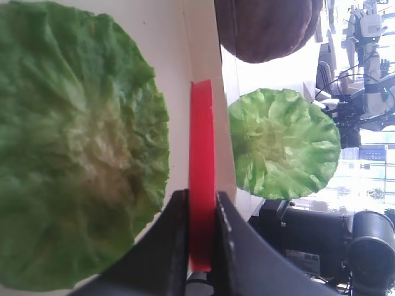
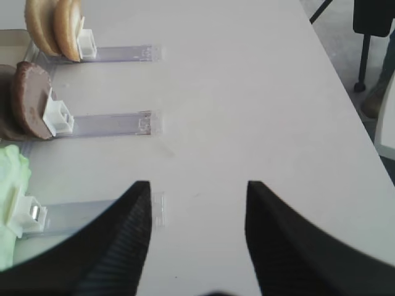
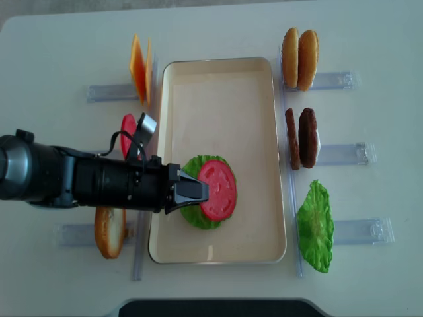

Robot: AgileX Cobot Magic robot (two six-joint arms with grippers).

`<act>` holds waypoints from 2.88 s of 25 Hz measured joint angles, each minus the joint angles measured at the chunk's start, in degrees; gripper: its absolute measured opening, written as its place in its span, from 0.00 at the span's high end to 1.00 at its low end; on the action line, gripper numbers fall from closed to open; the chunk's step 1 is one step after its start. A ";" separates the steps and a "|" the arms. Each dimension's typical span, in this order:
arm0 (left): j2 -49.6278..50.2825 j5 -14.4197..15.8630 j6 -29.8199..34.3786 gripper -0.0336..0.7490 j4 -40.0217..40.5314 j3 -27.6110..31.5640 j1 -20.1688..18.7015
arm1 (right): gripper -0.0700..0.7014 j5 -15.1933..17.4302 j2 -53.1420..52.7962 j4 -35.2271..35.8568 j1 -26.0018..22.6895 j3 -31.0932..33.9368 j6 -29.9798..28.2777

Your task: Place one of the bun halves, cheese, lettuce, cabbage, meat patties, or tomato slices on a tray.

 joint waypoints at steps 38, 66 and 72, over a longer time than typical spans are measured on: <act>4.81 4.27 3.32 0.42 -0.23 -0.29 3.96 | 0.47 0.00 0.00 0.00 0.26 0.00 0.00; -15.13 -6.64 -27.54 0.30 24.03 -3.64 3.96 | 0.47 0.00 0.00 0.00 0.26 0.05 0.00; -24.63 -2.98 -52.91 0.30 54.17 -15.87 3.96 | 0.48 0.00 0.00 0.00 0.26 0.05 0.00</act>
